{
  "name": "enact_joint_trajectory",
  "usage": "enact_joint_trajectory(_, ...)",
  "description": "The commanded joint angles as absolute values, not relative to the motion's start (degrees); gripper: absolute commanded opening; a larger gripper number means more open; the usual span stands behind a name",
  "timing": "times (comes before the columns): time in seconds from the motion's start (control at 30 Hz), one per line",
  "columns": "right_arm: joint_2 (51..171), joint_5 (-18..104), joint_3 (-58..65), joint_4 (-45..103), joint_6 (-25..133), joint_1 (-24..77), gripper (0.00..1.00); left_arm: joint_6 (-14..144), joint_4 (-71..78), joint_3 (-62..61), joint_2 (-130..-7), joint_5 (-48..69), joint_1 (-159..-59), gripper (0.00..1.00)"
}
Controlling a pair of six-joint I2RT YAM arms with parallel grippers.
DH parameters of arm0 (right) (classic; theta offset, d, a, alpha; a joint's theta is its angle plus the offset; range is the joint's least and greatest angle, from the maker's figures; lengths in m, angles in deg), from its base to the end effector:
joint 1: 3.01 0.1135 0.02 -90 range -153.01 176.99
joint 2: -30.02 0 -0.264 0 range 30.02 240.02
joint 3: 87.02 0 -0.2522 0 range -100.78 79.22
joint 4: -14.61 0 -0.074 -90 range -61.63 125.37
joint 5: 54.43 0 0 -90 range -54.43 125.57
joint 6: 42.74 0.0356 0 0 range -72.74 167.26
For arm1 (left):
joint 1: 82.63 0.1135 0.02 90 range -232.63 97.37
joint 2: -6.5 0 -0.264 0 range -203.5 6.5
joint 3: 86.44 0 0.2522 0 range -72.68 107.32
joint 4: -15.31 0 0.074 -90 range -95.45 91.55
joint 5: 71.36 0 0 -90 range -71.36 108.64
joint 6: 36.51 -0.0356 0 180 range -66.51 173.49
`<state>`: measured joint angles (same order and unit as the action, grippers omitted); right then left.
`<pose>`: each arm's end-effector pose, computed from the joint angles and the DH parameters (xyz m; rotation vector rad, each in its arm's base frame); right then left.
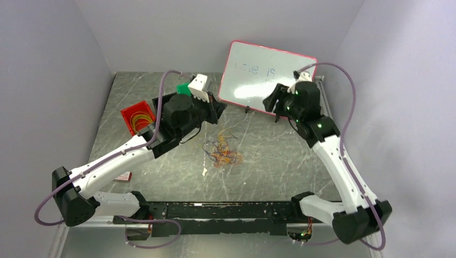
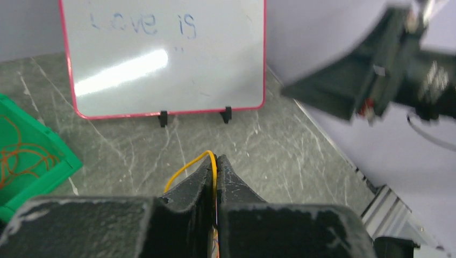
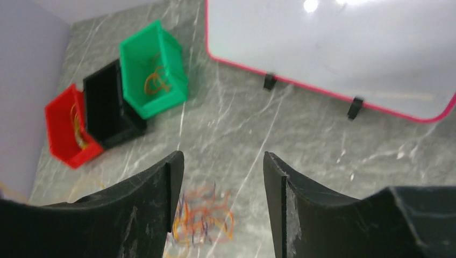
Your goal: Untangle the cables
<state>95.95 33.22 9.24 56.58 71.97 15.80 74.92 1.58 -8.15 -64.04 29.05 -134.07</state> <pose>0.2394 0.0800 0.3868 0.1307 2.0159 0.4463 0.1860 -0.2230 0.3851 0.3112 1.7101 -0.7997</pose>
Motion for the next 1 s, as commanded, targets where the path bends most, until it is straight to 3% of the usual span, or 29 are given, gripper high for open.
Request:
enact_joint_trajectory(0.0,89.6,46.4,17.3,56.2,72.1,15.6,0.60,75.5,-1.6,-2.5,-65.6,26.3,-132.1,0.07)
enact_joint_trajectory(0.17,86.4,63.4,28.5,45.1,72.0,15.8,0.60,72.5,-4.1,2.3,-67.8,22.2,-131.9,0.07)
enact_joint_trajectory(0.3,87.4,68.2,33.2,35.2,70.2,16.9,0.62,71.2,-5.8,4.7,-68.1,20.9,-131.9,0.07)
enact_joint_trajectory(0.63,94.1,52.4,36.5,19.8,62.0,32.0,0.64,70.7,-8.6,7.6,-67.3,19.2,-131.9,0.07)
enact_joint_trajectory(0.97,97.3,54.7,37.8,14.5,62.1,32.5,0.65,71.2,-9.2,8.1,-66.3,17.8,-131.9,0.07)
